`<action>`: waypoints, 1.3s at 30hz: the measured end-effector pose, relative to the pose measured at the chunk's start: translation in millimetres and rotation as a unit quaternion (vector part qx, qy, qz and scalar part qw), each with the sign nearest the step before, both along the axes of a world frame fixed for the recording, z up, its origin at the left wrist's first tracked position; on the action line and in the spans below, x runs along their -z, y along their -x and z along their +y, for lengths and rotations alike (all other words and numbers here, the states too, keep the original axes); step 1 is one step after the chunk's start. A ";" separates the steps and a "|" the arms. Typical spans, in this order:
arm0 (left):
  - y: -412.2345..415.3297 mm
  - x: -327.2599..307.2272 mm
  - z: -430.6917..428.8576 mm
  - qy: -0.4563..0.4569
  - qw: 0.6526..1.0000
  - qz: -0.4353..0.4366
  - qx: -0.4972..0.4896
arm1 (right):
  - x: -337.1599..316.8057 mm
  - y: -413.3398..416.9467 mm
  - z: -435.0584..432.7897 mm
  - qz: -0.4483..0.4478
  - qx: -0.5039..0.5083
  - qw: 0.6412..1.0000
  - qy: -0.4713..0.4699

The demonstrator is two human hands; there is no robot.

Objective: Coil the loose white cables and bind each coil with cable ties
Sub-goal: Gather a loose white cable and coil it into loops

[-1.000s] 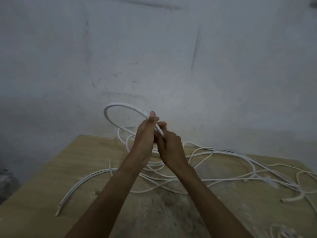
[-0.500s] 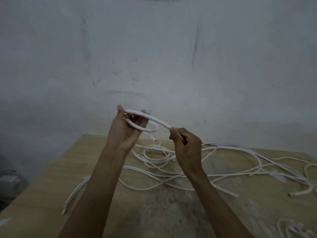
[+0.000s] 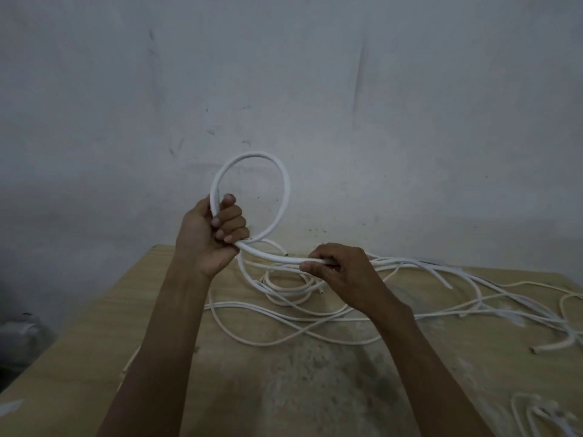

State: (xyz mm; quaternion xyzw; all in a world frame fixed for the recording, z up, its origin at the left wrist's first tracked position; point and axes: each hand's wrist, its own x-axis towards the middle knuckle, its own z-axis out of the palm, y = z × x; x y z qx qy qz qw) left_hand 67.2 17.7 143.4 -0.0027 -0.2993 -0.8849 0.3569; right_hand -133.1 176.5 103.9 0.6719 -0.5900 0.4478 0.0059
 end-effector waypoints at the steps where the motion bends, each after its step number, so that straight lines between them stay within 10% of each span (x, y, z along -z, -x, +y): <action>1: 2.9 1.8 0.2 0.005 1.000 -0.005 0.006 | 1.8 4.3 0.4 -0.011 0.004 1.000 -0.009; 25: 31.6 -5.8 38.3 0.041 0.995 -0.005 -0.090 | 5.4 41.6 15.2 -0.053 0.093 0.991 -0.074; 30: 52.7 0.6 61.9 0.125 0.987 -0.065 -0.071 | -36.2 7.4 21.7 -0.284 0.015 0.956 0.076; 39: 61.6 9.0 69.1 0.224 0.953 -0.203 -0.035 | -27.4 -3.5 14.0 -0.318 0.125 0.923 0.179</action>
